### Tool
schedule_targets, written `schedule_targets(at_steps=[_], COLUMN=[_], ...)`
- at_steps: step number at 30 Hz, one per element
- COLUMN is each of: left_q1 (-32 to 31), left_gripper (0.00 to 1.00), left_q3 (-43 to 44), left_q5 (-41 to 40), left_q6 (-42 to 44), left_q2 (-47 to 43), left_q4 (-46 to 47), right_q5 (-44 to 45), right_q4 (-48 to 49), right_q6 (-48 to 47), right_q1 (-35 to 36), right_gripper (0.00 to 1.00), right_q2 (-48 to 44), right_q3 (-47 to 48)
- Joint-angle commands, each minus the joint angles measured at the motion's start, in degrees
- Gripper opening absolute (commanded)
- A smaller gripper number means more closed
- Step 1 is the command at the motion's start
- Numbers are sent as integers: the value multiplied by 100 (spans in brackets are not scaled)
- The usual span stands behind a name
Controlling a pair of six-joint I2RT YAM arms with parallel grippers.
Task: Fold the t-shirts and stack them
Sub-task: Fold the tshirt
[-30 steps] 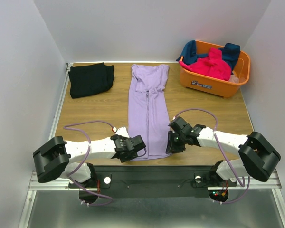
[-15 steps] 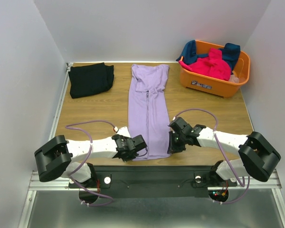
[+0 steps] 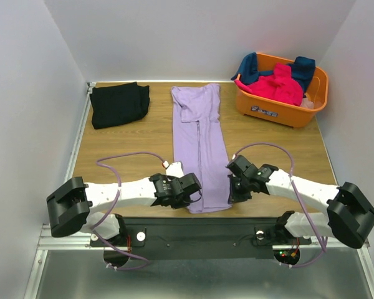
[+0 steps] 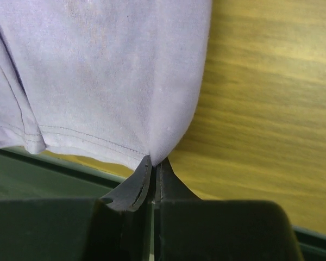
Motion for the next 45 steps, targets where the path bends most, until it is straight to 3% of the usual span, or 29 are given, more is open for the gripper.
schedule_targets(at_steps=[1, 6, 10, 15, 21, 35, 45], left_q1=[-136, -127, 48, 652, 1551, 2851, 3757], left_gripper=[0, 0, 0, 0, 0, 0, 0], left_q3=[250, 303, 461, 778, 873, 2016, 3509], left_q5=[138, 34, 15, -37, 130, 402, 859], left_q6=[11, -104, 89, 607, 1398, 3059, 4009], left_q2=[-13, -268, -251, -136, -216, 1101, 2428], left_q4=[-16, 1, 133, -8, 457, 722, 801], right_q5=[-164, -85, 152, 459, 618, 952, 812], right_q4=[-657, -781, -799, -808, -799, -746, -790], right_q6=[-178, -47, -90, -266, -635, -1365, -1409], right_q1=[51, 43, 34, -106, -537, -1557, -1996], right_gripper=[0, 0, 0, 1, 0, 0, 0], right_q2=[-200, -403, -35, 572, 1222, 3050, 4359], right_q3=[255, 527, 1063, 1827, 2504, 4420, 6046])
